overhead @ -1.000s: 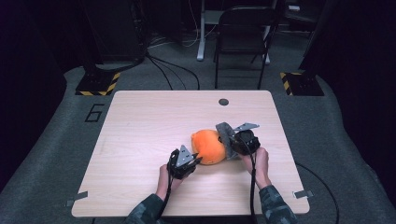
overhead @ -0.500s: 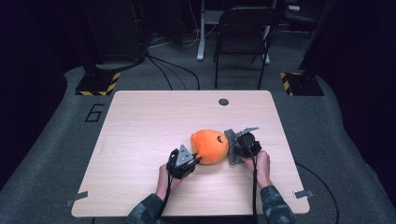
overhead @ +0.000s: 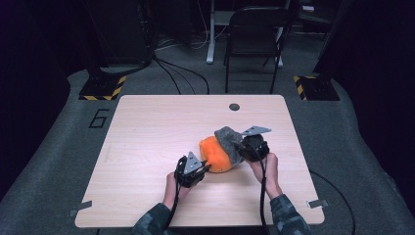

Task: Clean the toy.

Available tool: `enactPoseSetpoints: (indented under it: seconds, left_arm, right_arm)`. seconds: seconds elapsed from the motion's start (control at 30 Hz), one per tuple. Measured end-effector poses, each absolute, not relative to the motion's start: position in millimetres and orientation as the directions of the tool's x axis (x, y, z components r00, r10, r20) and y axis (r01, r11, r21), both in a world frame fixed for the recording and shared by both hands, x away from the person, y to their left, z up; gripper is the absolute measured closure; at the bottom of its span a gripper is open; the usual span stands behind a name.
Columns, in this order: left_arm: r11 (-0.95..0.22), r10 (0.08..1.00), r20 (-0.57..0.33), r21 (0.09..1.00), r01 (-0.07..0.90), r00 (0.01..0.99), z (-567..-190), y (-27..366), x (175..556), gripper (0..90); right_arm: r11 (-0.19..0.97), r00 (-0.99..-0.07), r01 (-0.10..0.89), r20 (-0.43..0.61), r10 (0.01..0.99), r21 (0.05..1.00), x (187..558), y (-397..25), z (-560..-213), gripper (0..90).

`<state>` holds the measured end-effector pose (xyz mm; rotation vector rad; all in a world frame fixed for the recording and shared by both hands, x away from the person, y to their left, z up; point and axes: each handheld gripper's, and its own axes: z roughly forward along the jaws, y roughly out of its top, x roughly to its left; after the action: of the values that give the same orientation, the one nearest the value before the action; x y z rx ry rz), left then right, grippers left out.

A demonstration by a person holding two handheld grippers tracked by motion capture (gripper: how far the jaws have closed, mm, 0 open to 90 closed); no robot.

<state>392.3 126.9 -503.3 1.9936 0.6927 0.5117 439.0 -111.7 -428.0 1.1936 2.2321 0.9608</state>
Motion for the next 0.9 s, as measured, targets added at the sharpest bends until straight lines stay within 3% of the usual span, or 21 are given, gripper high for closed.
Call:
enactPoseSetpoints:
  seconds: [0.07,0.17,0.23,0.33,0.67,0.83,0.9]
  left_arm:
    - [-0.400,0.646,0.071,0.880,0.258,0.760,-504,129,393,72.8]
    - [-0.423,0.652,0.111,0.874,0.239,0.750,-502,128,392,51.5]
    - [-0.483,0.648,0.199,0.853,0.195,0.735,-505,128,389,38.0]
    - [-0.507,0.641,0.207,0.837,0.205,0.739,-514,128,393,28.9]
    - [-0.545,0.627,0.241,0.815,0.196,0.741,-524,120,399,28.5]
    - [-0.556,0.617,0.268,0.814,0.170,0.740,-524,116,400,36.1]
    - [-0.552,0.617,0.266,0.817,0.167,0.740,-525,116,401,43.6]
  right_arm:
    - [0.409,-0.538,0.551,-0.065,0.840,0.727,442,-108,-439,74.8]
    - [0.393,-0.532,0.561,-0.047,0.845,0.728,443,-110,-438,74.9]
    - [0.399,-0.536,0.560,-0.051,0.843,0.726,443,-110,-438,74.9]
    - [0.411,-0.541,0.552,-0.063,0.839,0.726,444,-108,-438,74.9]
    - [0.405,-0.543,0.561,-0.049,0.839,0.722,444,-110,-439,74.9]
    - [0.396,-0.534,0.569,-0.042,0.845,0.721,444,-111,-441,74.8]
    - [0.388,-0.534,0.575,-0.029,0.845,0.721,445,-112,-442,74.8]
